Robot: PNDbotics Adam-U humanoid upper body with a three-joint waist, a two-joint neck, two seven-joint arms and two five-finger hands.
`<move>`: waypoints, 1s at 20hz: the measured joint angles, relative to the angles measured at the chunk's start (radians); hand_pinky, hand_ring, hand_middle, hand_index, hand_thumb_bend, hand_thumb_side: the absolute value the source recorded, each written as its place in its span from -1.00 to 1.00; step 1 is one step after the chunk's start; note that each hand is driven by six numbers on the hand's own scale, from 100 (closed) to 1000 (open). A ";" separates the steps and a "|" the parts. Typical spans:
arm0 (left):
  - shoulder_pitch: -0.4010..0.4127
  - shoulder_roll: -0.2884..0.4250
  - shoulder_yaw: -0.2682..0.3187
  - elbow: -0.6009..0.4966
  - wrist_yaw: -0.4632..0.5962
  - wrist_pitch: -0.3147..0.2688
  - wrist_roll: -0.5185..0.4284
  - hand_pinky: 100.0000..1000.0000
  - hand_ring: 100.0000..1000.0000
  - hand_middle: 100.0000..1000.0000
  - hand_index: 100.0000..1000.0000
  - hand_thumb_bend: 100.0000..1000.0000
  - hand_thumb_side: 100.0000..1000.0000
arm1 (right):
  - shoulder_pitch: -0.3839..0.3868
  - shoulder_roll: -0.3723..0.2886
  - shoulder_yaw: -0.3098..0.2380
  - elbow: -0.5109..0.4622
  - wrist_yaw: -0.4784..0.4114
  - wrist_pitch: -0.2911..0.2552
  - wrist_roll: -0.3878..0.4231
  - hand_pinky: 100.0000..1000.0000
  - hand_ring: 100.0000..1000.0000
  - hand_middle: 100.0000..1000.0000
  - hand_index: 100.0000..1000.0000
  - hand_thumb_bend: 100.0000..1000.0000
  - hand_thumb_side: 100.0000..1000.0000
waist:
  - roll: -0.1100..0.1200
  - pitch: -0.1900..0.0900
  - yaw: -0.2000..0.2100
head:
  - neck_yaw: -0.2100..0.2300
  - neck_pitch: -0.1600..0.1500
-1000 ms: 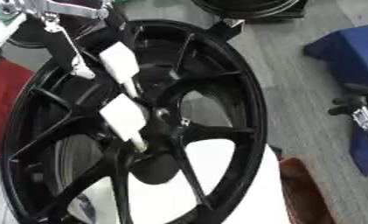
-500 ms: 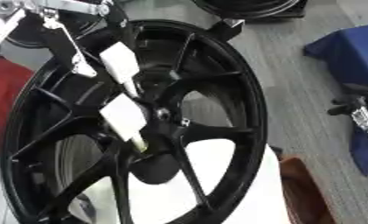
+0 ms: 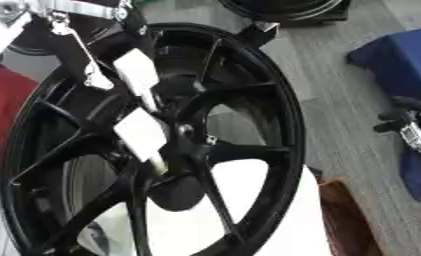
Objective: Pull the pin out of the wheel hub.
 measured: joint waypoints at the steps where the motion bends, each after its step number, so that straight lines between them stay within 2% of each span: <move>1: -0.001 0.000 0.000 -0.001 0.003 0.000 0.000 0.47 0.23 -0.13 0.23 -0.37 -1.00 | 0.000 0.000 0.000 0.000 0.000 0.000 0.000 0.88 0.30 0.26 0.66 -1.00 -0.17 | 0.000 0.000 0.000 | -0.001 0.000; 2: -0.001 0.000 0.000 -0.003 0.007 0.001 -0.001 0.43 0.15 -0.23 0.10 -0.44 -1.00 | 0.000 0.000 0.000 0.000 0.000 0.000 0.000 0.88 0.30 0.26 0.66 -1.00 -0.17 | 0.000 0.000 0.000 | -0.001 0.000; 3: -0.001 0.000 0.000 -0.005 0.011 0.002 -0.002 0.43 0.14 -0.24 0.08 -0.46 -1.00 | 0.000 0.000 0.000 0.000 0.000 0.000 -0.001 0.88 0.30 0.26 0.66 -1.00 -0.17 | 0.000 0.000 0.001 | -0.001 0.000; 4: -0.001 0.000 0.000 -0.007 0.016 0.003 -0.003 0.40 0.08 -0.34 -0.05 -0.53 -1.00 | 0.000 0.000 0.000 0.000 0.000 0.001 -0.001 0.88 0.30 0.26 0.66 -1.00 -0.16 | 0.000 0.000 0.001 | -0.001 0.000; 5: -0.001 0.000 0.000 -0.009 0.022 0.005 -0.005 0.40 0.07 -0.35 -0.07 -0.53 -1.00 | 0.000 0.000 0.000 0.000 0.000 0.001 -0.001 0.88 0.30 0.26 0.66 -1.00 -0.16 | 0.000 0.000 0.001 | -0.001 0.000; 6: -0.001 0.000 0.000 -0.012 0.028 0.006 -0.006 0.38 0.03 -0.42 -0.19 -0.57 -1.00 | 0.000 0.000 0.000 0.000 0.000 0.002 -0.002 0.88 0.30 0.26 0.66 -1.00 -0.16 | 0.000 0.000 0.001 | -0.001 0.000; 10: -0.003 0.000 0.004 -0.015 0.052 0.016 -0.016 0.34 -0.03 -0.51 -0.43 -0.63 -1.00 | 0.000 0.000 -0.001 0.000 0.000 0.003 -0.004 0.88 0.30 0.26 0.66 -1.00 -0.16 | 0.000 -0.001 0.002 | 0.000 0.000; 14: -0.009 0.000 0.035 -0.020 0.077 0.029 -0.029 0.33 -0.05 -0.56 -0.50 -0.64 -1.00 | 0.000 0.000 -0.005 0.000 0.000 0.004 -0.005 0.88 0.30 0.26 0.66 -1.00 -0.16 | -0.001 -0.002 0.003 | 0.000 0.000; 20: -0.027 0.001 0.139 -0.024 0.137 0.052 -0.052 0.30 -0.09 -0.62 -0.55 -0.58 -1.00 | 0.002 0.000 -0.006 0.000 -0.001 0.002 -0.007 0.88 0.30 0.26 0.66 -1.00 -0.17 | -0.003 -0.011 0.010 | -0.001 0.000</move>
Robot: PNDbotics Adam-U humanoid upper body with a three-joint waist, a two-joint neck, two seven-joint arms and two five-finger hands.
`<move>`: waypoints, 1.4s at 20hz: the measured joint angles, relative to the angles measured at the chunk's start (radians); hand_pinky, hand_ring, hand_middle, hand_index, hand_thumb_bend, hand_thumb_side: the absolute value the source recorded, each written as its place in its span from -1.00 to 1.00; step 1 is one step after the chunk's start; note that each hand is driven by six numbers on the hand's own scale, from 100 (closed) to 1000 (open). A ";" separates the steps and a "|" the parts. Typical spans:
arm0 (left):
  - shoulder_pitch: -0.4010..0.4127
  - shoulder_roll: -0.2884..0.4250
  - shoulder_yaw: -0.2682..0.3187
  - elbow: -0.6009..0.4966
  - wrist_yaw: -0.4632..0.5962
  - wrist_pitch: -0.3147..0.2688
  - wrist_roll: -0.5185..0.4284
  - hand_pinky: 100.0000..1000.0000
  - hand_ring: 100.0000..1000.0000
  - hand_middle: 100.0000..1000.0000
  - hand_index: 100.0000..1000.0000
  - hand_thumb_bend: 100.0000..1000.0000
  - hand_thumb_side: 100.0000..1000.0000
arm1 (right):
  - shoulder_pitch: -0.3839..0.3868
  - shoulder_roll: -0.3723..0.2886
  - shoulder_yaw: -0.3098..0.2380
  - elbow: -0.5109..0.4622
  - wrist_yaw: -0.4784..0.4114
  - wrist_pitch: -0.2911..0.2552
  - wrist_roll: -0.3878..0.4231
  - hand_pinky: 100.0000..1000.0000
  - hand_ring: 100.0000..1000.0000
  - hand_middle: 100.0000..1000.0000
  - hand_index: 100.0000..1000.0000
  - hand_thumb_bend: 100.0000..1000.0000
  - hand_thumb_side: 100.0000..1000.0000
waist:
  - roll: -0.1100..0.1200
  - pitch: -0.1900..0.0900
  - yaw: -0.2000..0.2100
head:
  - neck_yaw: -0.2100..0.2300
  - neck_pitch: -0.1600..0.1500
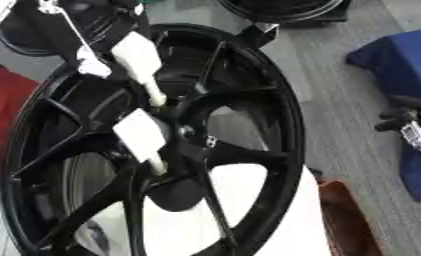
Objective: Pull the pin out of the wheel hub.
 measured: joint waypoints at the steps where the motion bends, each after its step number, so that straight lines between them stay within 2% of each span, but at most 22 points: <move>1: -0.002 0.000 0.019 0.001 0.009 0.003 -0.003 0.30 -0.09 -0.63 -0.55 -0.58 -1.00 | 0.001 0.000 0.000 0.000 -0.001 0.000 0.000 0.88 0.30 0.26 0.66 -1.00 -0.17 | 0.000 -0.003 0.002 | -0.001 0.000; 4: -0.007 0.010 0.080 0.014 0.034 0.013 -0.013 0.30 -0.10 -0.63 -0.55 -0.59 -1.00 | 0.008 0.000 -0.003 0.000 -0.002 -0.002 -0.002 0.88 0.30 0.26 0.66 -1.00 -0.17 | -0.004 -0.011 0.015 | -0.006 0.002; 7: 0.001 0.037 0.150 0.032 0.052 0.019 -0.019 0.29 -0.10 -0.65 -0.56 -0.62 -1.00 | 0.014 0.000 -0.007 0.000 -0.003 -0.003 -0.004 0.88 0.30 0.26 0.66 -1.00 -0.18 | -0.011 -0.020 0.031 | -0.015 0.018; 11: 0.059 0.096 0.248 0.035 0.096 0.023 -0.023 0.29 -0.10 -0.65 -0.56 -0.64 -1.00 | 0.018 -0.002 -0.012 -0.001 -0.006 -0.006 -0.007 0.88 0.30 0.27 0.66 -1.00 -0.19 | -0.018 -0.029 0.048 | -0.019 0.041; 18: 0.222 0.215 0.371 -0.009 0.152 0.022 0.021 0.29 -0.11 -0.65 -0.54 -0.69 -1.00 | 0.026 -0.005 -0.019 -0.008 -0.014 -0.011 -0.014 0.88 0.30 0.26 0.66 -1.00 -0.23 | -0.046 -0.043 0.086 | -0.037 0.063; 24: 0.412 0.292 0.454 -0.037 0.161 0.029 0.095 0.29 -0.10 -0.60 -0.52 -0.72 -1.00 | 0.036 -0.008 -0.025 -0.008 -0.020 -0.012 -0.021 0.88 0.31 0.27 0.66 -1.00 -0.24 | -0.068 -0.055 0.126 | -0.058 0.081; 26: 0.487 0.314 0.475 -0.042 0.158 0.034 0.116 0.30 -0.07 -0.49 -0.46 -0.64 -1.00 | 0.035 -0.008 -0.025 -0.008 -0.021 -0.013 -0.023 0.88 0.30 0.26 0.66 -1.00 -0.23 | -0.073 -0.055 0.128 | -0.061 0.082; 28: 0.548 0.327 0.495 -0.050 0.148 0.039 0.137 0.36 0.02 -0.32 -0.21 -0.54 -1.00 | 0.035 -0.008 -0.025 -0.009 -0.021 -0.014 -0.024 0.88 0.30 0.26 0.66 -1.00 -0.23 | -0.079 -0.055 0.128 | -0.063 0.086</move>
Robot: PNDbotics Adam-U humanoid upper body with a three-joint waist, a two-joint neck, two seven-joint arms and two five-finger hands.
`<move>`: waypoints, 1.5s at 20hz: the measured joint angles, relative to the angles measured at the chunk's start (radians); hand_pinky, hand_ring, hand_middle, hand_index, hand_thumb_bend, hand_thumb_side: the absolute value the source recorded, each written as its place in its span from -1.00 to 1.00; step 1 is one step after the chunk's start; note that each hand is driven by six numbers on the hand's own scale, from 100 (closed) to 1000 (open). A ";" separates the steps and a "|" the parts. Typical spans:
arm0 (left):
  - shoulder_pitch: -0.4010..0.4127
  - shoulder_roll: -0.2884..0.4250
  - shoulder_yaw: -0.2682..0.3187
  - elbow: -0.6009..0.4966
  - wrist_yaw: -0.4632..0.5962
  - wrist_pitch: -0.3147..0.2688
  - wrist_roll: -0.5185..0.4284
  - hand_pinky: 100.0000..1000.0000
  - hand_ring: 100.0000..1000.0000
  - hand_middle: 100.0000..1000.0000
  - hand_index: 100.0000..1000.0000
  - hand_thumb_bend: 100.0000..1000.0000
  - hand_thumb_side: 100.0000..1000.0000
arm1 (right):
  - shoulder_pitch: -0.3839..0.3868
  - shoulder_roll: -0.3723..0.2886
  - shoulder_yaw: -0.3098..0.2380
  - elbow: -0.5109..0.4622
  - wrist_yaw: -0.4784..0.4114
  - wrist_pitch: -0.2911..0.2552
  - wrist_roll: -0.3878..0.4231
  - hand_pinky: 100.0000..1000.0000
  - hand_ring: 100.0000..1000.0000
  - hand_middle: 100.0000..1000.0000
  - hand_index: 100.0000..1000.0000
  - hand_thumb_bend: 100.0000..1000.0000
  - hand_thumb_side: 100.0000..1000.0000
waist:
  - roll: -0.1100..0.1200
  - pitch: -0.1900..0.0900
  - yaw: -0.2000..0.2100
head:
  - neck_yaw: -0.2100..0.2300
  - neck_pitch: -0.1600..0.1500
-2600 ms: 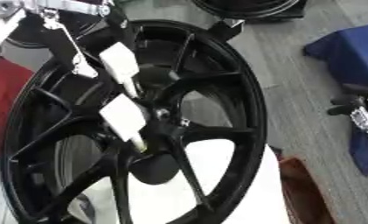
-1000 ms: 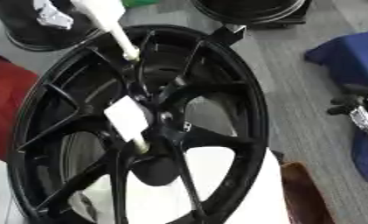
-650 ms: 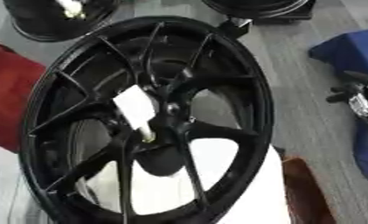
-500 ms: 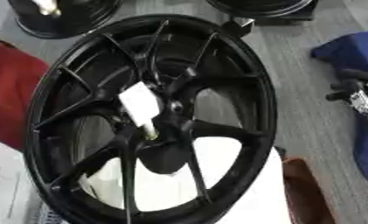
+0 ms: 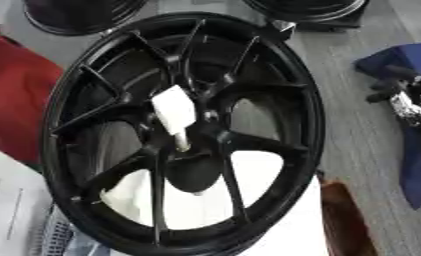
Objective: Pull the pin out of the wheel hub.
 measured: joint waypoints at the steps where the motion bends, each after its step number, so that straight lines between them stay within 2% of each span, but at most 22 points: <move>1: 0.022 0.003 0.008 -0.004 -0.006 0.002 0.009 0.48 0.10 -0.16 0.08 -0.28 -1.00 | 0.000 0.000 0.000 -0.001 0.000 0.000 0.000 0.88 0.30 0.27 0.66 -1.00 -0.23 | -0.004 0.000 0.000 | 0.000 0.002; 2: 0.042 0.005 0.015 -0.008 -0.010 0.003 0.017 0.50 0.11 -0.14 0.12 -0.42 -1.00 | 0.000 0.000 0.000 -0.002 0.000 0.000 0.000 0.88 0.30 0.27 0.66 -1.00 -0.24 | -0.009 0.000 0.000 | 0.000 0.003; 3: 0.060 0.006 0.021 -0.013 -0.010 0.003 0.027 0.59 0.23 0.02 0.44 -0.19 -0.75 | 0.000 0.001 -0.001 -0.004 0.000 -0.001 -0.001 0.88 0.30 0.27 0.66 -1.00 -0.21 | -0.014 0.000 0.000 | 0.000 0.003; 4: 0.077 0.006 0.027 -0.017 -0.008 0.000 0.038 0.60 0.29 0.10 0.53 -0.11 -0.57 | 0.000 0.001 -0.001 -0.005 0.000 -0.002 -0.001 0.88 0.30 0.27 0.66 -1.00 -0.21 | -0.018 0.000 0.000 | 0.001 0.003; 5: 0.094 0.006 0.033 -0.020 -0.003 -0.004 0.051 0.62 0.42 0.29 0.68 0.06 -0.11 | 0.000 0.003 -0.002 -0.005 -0.001 -0.003 -0.001 0.88 0.30 0.27 0.66 -1.00 -0.22 | -0.021 0.000 0.000 | 0.001 0.003; 7: 0.117 0.006 0.044 -0.022 0.012 -0.010 0.076 0.62 0.48 0.43 0.77 0.06 0.19 | 0.000 0.008 -0.003 -0.008 -0.004 -0.004 -0.001 0.88 0.30 0.27 0.66 -1.00 -0.21 | -0.025 0.000 0.004 | 0.001 0.003; 12: 0.138 0.006 0.057 -0.018 0.036 -0.012 0.099 0.60 0.46 0.40 0.72 0.02 0.20 | -0.001 0.008 -0.005 -0.011 -0.008 -0.006 -0.001 0.88 0.30 0.27 0.66 -1.00 -0.21 | -0.027 0.000 0.008 | 0.002 0.003; 14: 0.140 0.006 0.060 -0.018 0.040 -0.009 0.108 0.55 0.37 0.25 0.60 -0.21 0.10 | -0.001 0.008 -0.005 -0.011 -0.009 -0.007 -0.001 0.88 0.30 0.27 0.66 -1.00 -0.21 | -0.027 0.000 0.008 | 0.001 0.003; 15: 0.140 0.006 0.064 -0.018 0.043 -0.004 0.123 0.52 0.31 0.17 0.53 -0.48 -0.11 | -0.001 0.008 -0.005 -0.011 -0.009 -0.007 -0.001 0.88 0.30 0.27 0.66 -1.00 -0.22 | -0.027 0.000 0.009 | 0.001 0.004; 17: 0.145 0.001 0.069 -0.026 0.063 0.009 0.170 0.49 0.27 0.12 0.47 -0.54 -0.12 | -0.001 0.008 -0.005 -0.011 -0.010 -0.007 -0.002 0.88 0.30 0.27 0.66 -1.00 -0.22 | -0.027 0.000 0.009 | 0.000 0.004; 20: 0.172 -0.022 0.070 -0.069 0.118 0.040 0.258 0.47 0.23 0.08 0.44 -0.57 -0.20 | -0.001 0.008 -0.005 -0.011 -0.011 -0.007 -0.002 0.88 0.30 0.27 0.66 -1.00 -0.22 | -0.027 0.000 0.006 | -0.003 0.004; 24: 0.207 -0.061 0.070 -0.166 0.158 0.095 0.376 0.46 0.22 0.07 0.43 -0.56 -0.21 | -0.004 0.009 -0.005 -0.012 -0.013 -0.007 -0.009 0.88 0.30 0.27 0.66 -1.00 -0.23 | -0.028 0.001 0.001 | -0.002 0.004; 27: 0.213 -0.073 0.070 -0.213 0.159 0.124 0.418 0.46 0.22 0.07 0.43 -0.56 -0.21 | -0.008 0.009 -0.005 -0.012 -0.016 -0.006 -0.014 0.88 0.30 0.27 0.66 -1.00 -0.23 | -0.028 0.001 0.001 | 0.001 0.004; 28: 0.214 -0.074 0.070 -0.222 0.159 0.131 0.426 0.41 0.15 0.00 0.39 -0.54 -0.17 | -0.010 0.009 -0.005 -0.012 -0.017 -0.007 -0.015 0.87 0.29 0.26 0.66 -1.00 -0.24 | -0.029 0.001 -0.001 | 0.001 0.004; 30: 0.214 -0.086 0.083 -0.238 0.169 0.146 0.443 0.40 0.15 0.00 0.40 -0.54 -0.14 | -0.021 0.015 -0.005 -0.012 -0.018 -0.010 -0.019 0.87 0.29 0.26 0.66 -1.00 -0.25 | -0.044 0.005 -0.013 | 0.005 0.004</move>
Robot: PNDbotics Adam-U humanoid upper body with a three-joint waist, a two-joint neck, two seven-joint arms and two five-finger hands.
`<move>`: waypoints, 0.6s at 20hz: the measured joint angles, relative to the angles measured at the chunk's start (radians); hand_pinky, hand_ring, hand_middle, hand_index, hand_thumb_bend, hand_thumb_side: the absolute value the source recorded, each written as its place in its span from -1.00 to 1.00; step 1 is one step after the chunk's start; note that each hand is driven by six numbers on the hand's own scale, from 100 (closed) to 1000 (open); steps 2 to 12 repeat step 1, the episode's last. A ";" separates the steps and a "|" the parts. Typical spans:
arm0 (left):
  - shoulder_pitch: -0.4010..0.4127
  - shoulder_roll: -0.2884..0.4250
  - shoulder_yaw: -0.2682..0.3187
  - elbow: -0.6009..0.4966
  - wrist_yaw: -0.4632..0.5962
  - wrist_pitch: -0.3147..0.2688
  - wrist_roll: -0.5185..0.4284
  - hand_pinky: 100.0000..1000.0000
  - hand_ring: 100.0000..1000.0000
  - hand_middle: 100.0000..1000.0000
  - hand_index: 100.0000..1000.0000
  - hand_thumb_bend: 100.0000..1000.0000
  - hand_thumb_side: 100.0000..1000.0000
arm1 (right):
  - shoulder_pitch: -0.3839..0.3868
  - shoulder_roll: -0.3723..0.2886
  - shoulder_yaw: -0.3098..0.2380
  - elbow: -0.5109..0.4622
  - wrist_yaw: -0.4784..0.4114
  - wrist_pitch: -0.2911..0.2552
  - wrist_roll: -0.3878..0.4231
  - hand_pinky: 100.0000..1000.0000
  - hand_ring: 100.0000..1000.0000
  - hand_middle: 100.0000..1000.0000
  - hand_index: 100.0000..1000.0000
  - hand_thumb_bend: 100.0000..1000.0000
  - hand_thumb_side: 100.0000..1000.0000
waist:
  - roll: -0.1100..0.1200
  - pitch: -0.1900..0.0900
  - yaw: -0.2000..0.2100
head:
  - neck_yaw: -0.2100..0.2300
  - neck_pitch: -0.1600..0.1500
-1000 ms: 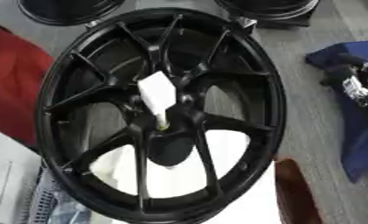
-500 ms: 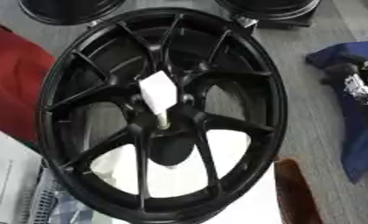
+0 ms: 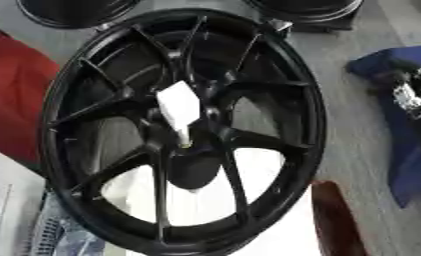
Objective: Pull the pin out of the wheel hub.
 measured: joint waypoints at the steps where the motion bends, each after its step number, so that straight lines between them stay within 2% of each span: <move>1: 0.005 -0.015 0.013 -0.008 0.009 0.010 0.010 0.40 0.15 0.00 0.40 -0.54 -0.14 | -0.006 0.004 0.001 -0.002 -0.002 -0.001 -0.002 0.87 0.29 0.26 0.66 -1.00 -0.25 | -0.010 0.004 -0.002 | 0.004 0.000; 12: 0.005 -0.015 0.013 -0.008 0.009 0.010 0.010 0.40 0.15 0.00 0.40 -0.54 -0.14 | -0.006 0.004 0.001 -0.002 -0.002 -0.001 -0.002 0.87 0.29 0.26 0.66 -1.00 -0.25 | -0.010 0.004 -0.002 | 0.004 0.000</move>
